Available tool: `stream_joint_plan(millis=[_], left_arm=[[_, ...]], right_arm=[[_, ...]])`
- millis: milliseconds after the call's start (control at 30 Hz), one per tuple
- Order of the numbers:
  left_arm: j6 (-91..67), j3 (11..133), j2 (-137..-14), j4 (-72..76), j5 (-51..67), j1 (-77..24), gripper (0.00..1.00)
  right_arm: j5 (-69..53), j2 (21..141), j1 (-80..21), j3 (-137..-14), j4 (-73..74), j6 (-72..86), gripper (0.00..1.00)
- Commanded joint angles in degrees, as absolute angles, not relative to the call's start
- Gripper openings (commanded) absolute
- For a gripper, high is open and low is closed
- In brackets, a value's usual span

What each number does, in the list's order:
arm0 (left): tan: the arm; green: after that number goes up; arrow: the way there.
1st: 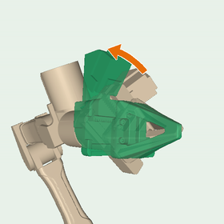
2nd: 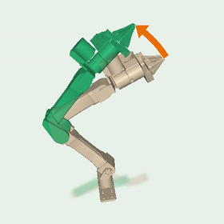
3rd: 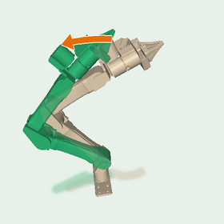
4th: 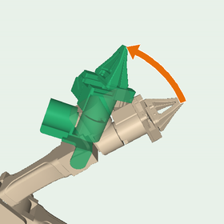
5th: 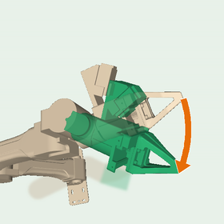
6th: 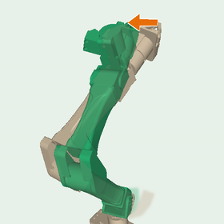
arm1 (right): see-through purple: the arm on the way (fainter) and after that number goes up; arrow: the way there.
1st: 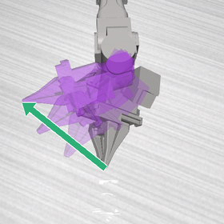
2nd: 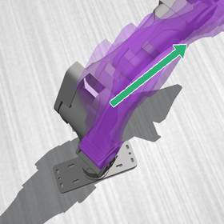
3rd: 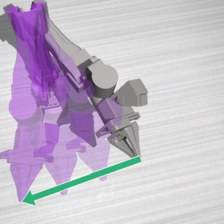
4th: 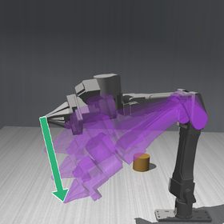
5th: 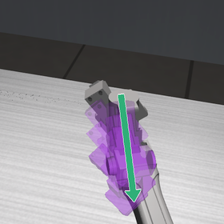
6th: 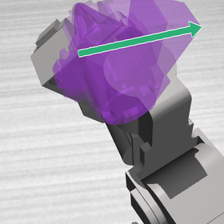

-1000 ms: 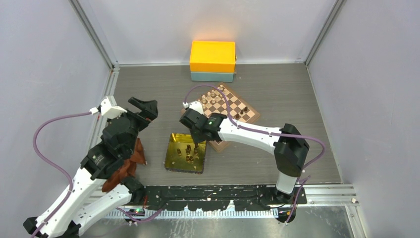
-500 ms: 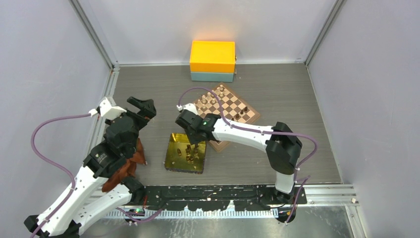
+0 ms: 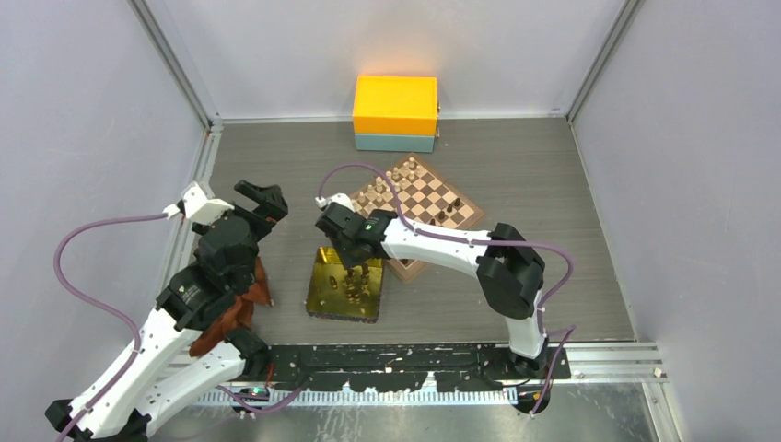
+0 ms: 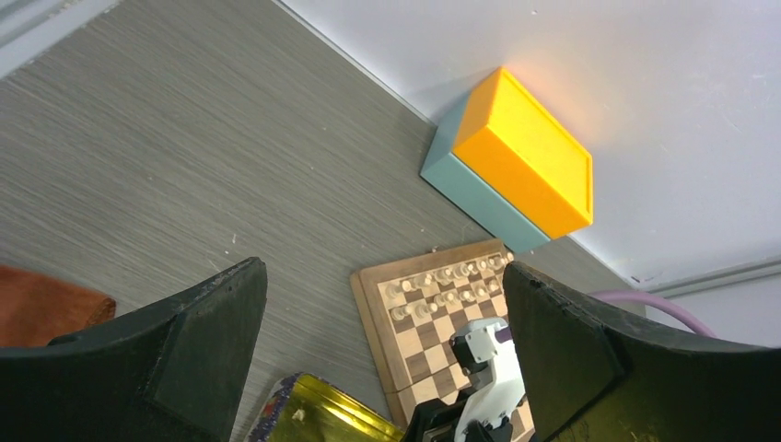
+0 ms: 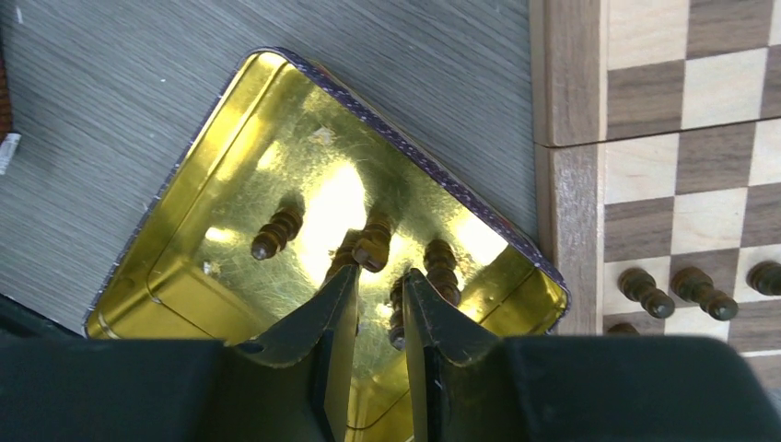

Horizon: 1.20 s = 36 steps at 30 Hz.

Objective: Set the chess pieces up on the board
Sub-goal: Pick up the chess piece from the storage box.

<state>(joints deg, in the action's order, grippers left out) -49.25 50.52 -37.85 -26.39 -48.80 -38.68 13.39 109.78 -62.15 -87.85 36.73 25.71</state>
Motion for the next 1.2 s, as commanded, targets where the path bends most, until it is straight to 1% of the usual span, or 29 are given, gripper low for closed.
stream_joint_plan(millis=[0, 400, 1167], left_arm=[[-47.74, 51.05, -37.18, -23.78, -53.92, -38.96, 1.00], [-47.94, 51.24, -36.14, -24.39, -55.90, -38.95, 1.00], [-48.47, 50.71, -35.47, -24.37, -55.63, -38.94, 1.00]], right_arm=[[12.01, 110.64, -63.35, -92.20, 35.47, 24.18, 0.31], [10.32, 114.76, -66.08, -96.47, 36.60, 23.33, 0.31], [8.53, 117.66, -67.33, -96.83, 35.37, 23.86, 0.32]])
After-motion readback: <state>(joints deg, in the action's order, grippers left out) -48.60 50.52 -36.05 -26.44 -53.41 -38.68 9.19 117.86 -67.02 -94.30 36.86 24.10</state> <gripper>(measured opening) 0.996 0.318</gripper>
